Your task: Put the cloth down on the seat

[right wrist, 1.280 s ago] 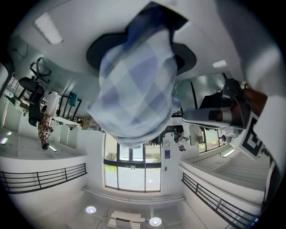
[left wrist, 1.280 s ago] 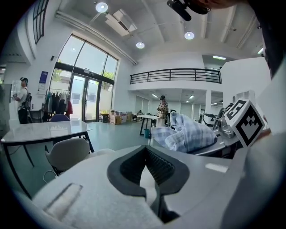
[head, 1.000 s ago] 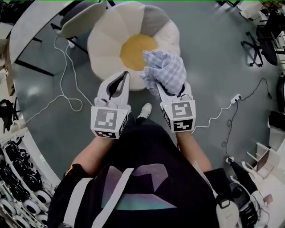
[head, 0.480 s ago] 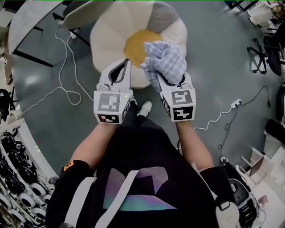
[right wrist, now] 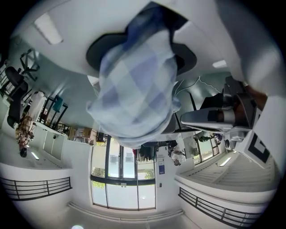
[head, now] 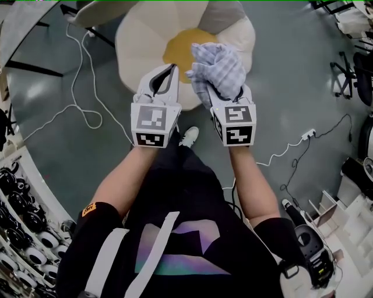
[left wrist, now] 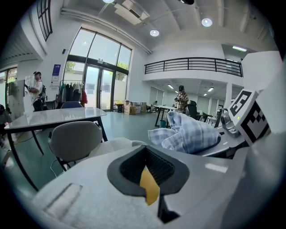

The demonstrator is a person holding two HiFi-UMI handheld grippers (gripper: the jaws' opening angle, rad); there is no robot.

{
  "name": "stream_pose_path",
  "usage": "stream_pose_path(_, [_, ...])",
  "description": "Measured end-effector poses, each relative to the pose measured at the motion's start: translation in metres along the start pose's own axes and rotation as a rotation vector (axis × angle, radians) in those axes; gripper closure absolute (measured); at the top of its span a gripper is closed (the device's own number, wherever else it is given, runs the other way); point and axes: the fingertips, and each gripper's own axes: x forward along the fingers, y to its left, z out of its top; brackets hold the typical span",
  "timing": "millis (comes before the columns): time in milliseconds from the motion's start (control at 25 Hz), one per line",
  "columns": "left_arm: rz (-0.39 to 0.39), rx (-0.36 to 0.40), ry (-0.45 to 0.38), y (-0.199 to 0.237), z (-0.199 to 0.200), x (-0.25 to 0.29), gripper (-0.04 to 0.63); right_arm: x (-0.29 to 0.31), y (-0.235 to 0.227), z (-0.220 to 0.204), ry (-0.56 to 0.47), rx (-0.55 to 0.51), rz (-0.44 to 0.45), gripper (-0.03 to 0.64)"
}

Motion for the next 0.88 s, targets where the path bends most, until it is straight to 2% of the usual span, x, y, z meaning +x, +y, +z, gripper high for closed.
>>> stream_pose_path(160, [0.007, -0.031, 0.015, 0.031, -0.012, 0.01, 0.592, 0.027, 0.015, 0.011, 0.024, 0.002, 0.005, 0.399])
stream_pose_path(360, [0.029, -0.068, 0.049, 0.044, -0.038, 0.061, 0.592, 0.07, -0.011, 0.003, 0.051, 0.006, 0.009, 0.399])
stream_pose_path(720, [0.044, -0.125, 0.094, 0.08, -0.075, 0.095, 0.592, 0.127, -0.01, -0.008, 0.099, 0.016, 0.0, 0.396])
stream_pose_path(880, [0.03, -0.122, 0.106, 0.086, -0.083, 0.106, 0.592, 0.145, -0.01, -0.012, 0.111, 0.014, 0.002, 0.396])
